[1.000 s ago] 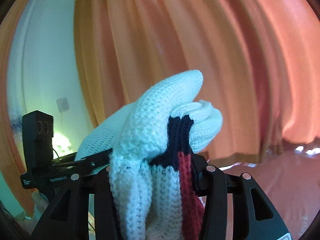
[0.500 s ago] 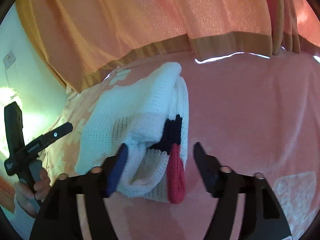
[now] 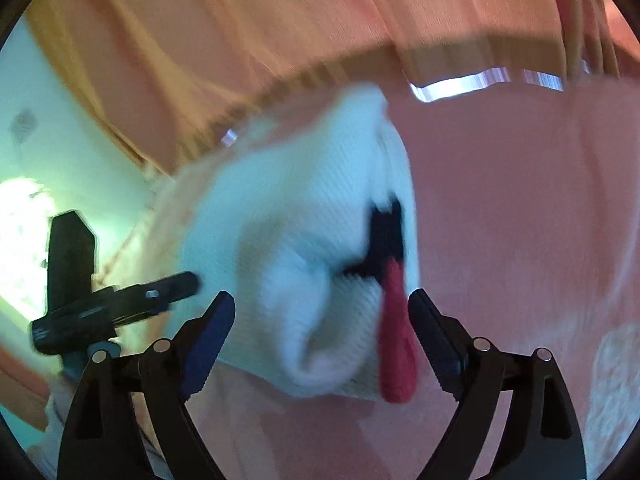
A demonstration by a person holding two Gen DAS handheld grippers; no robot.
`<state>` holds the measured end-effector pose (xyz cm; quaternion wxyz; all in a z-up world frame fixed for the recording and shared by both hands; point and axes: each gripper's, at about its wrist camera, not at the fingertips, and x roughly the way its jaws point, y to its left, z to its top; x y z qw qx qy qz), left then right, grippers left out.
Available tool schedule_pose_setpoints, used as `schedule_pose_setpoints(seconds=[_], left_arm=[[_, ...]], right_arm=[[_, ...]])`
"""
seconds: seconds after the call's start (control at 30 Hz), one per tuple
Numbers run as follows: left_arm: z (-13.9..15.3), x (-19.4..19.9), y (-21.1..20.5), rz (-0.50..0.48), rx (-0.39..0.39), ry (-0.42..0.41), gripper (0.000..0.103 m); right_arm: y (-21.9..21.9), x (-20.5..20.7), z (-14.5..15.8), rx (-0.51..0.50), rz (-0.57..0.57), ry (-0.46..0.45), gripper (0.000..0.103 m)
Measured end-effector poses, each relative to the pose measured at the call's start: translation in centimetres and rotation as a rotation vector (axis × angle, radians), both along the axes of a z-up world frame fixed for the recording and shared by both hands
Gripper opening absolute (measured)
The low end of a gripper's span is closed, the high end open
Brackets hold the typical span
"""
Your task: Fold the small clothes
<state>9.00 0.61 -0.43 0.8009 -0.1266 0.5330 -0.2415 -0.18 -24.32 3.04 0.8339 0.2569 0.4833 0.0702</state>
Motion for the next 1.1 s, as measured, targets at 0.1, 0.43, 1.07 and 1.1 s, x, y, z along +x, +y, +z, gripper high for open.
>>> schedule_pose_setpoints(seconds=[0.1, 0.43, 1.07, 1.1], left_arm=[[-0.7, -0.5, -1.0, -0.028, 0.079, -0.012, 0.059], [0.2, -1.5, -1.0, -0.016, 0.193, -0.095, 0.049], [1.0, -4.1, -1.8, 0.084, 0.32, -0.22, 0.074], [0.9, -4.2, -1.9, 0.085, 0.326, -0.223, 0.074]], right_arm=[[-0.1, 0.3, -2.0, 0.052, 0.005, 0.065, 0.023], [1.3, -1.3, -1.5, -0.046, 0.006, 0.067, 0.031], [2.1, -1.1, 6.4, -0.226, -0.032, -0.114, 0.034], [2.4, -1.3, 7.1, -0.238, -0.031, -0.14, 0.038]])
